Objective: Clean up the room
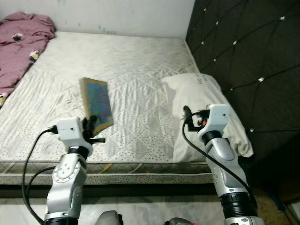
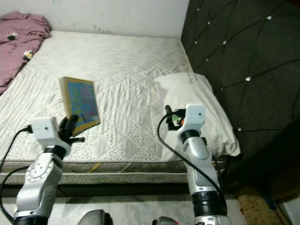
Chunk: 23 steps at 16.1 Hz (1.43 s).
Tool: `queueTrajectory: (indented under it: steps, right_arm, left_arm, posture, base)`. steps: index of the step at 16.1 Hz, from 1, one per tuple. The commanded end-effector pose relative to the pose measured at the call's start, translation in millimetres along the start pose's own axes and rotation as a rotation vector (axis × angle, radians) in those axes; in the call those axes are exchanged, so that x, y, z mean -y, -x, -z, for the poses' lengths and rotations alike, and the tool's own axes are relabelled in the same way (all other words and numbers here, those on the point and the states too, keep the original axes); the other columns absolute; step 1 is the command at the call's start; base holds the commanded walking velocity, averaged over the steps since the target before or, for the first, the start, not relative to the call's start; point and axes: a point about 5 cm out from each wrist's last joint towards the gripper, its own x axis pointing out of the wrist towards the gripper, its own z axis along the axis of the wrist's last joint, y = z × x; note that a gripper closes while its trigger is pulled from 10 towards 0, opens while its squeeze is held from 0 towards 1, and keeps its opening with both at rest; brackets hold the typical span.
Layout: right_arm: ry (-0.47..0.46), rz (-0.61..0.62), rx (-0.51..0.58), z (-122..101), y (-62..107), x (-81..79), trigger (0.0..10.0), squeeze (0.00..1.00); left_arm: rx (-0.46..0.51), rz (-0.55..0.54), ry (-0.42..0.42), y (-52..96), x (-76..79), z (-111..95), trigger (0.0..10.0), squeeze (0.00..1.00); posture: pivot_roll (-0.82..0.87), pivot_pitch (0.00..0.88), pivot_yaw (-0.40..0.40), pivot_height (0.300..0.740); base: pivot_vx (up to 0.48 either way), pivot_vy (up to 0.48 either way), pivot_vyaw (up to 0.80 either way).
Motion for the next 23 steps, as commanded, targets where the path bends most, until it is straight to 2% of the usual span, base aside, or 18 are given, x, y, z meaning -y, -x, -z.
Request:
queueTrajectory:
  steps: [1,3,4,5,8,10,15,21,23]
  right_arm:
    - [0.006,0.004,0.005,-4.3,0.8,3.4,10.0,0.00]
    - [0.027,0.022,-0.004,-2.8,3.0,6.9,10.0,0.00]
    - [0.127,0.027,-0.021,2.9,9.1,9.0,10.0,0.00]
    - [0.145,0.008,-0.045,9.2,13.0,5.6,10.0,0.00]
    - [0.105,-0.003,-0.111,24.4,14.3,3.0,10.0,0.00]
    - [0.084,-0.013,-0.112,28.6,14.5,0.8,10.0,0.00]
    - [0.058,-0.009,-0.094,26.0,13.9,-1.6,10.0,0.00]
    - [0.041,-0.004,-0.083,22.1,14.6,-0.1,10.0,0.00]
    - [0.044,-0.009,-0.078,20.9,14.2,-0.1,10.0,0.00]
  left_arm:
    - [0.042,0.025,-0.003,-1.4,5.1,-10.7,10.0,0.00]
    - [0.042,0.020,-0.009,-0.9,4.2,-10.0,10.0,0.00]
    - [0.044,-0.013,-0.048,2.7,-0.8,-5.2,10.0,0.00]
    - [0.047,-0.037,-0.064,6.1,-4.1,-2.4,10.0,0.00]
    - [0.038,-0.042,-0.075,10.8,-3.0,6.1,10.0,0.00]
    - [0.033,-0.026,-0.087,8.2,1.5,9.8,10.0,0.00]
    - [0.037,-0.016,-0.077,3.8,0.2,6.2,10.0,0.00]
    - [0.036,-0.011,-0.082,1.9,-0.9,3.4,10.0,0.00]
    - [0.039,-0.012,-0.081,1.3,-0.9,2.2,10.0,0.00]
  posture:
    - [-0.04,0.017,-0.038,0.740]
    - [-0.04,0.016,-0.037,0.740]
    - [-0.04,0.013,-0.038,0.740]
    - [-0.04,0.010,-0.037,0.740]
    - [-0.03,0.000,-0.035,0.740]
    - [-0.02,0.000,-0.028,0.740]
    - [-0.02,0.000,-0.018,0.740]
    - [-0.03,0.000,-0.018,0.740]
    - [-0.03,0.000,-0.019,0.740]
  base:
    - [0.000,0.000,0.00]
    - [0.000,0.000,0.00]
    - [0.000,0.000,0.00]
    - [0.000,0.000,0.00]
    - [0.000,0.000,0.00]
    - [0.000,0.000,0.00]
    - [0.000,0.000,0.00]
    - [0.000,0.000,-0.80]
    - [0.000,0.000,0.00]
